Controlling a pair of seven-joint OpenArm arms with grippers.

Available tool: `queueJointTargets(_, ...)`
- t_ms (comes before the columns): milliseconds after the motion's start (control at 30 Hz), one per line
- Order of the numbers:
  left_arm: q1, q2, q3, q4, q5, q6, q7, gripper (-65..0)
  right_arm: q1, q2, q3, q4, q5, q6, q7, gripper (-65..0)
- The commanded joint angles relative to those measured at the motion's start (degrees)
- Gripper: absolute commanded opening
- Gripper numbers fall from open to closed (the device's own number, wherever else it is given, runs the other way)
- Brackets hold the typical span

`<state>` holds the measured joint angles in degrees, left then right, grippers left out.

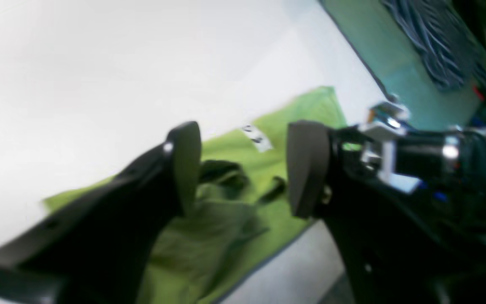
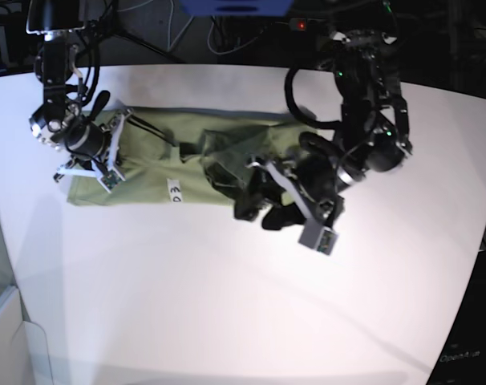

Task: Fold the T-shirt properly
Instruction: 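Lower the folded end onto the strip's middle and open the left gripper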

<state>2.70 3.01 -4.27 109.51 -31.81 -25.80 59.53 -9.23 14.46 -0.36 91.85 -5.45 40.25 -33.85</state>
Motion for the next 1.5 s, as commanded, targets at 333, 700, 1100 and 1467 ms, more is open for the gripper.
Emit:
queueJointTargets(333,-0.6,0.3,-3.9,-2.8,-1.4,-0.3,-1.8,-34.3,0.4,0.5,0.1,0.7,0.2,-0.2,0.1,-64.9)
queueJointTargets(700,-3.1,0.7,-9.0,-4.1,-1.0,-0.2,-2.9,-63.8,0.3,0.5,0.1,0.6,0.2,-0.2,0.1,-64.9)
queueJointTargets(1100,-2.6,0.5,-6.2,-9.8,-1.5,9.0,-6.0,-62.3,0.5,0.5,0.1,0.6,0.2,-0.2,0.1,-64.9)
queueJointTargets(1467,-0.5,0.6,1.3,-18.9,-1.3,9.1,-5.9,-62.3,0.5,0.5,0.1,0.6,0.2,-0.2,0.2,-64.9)
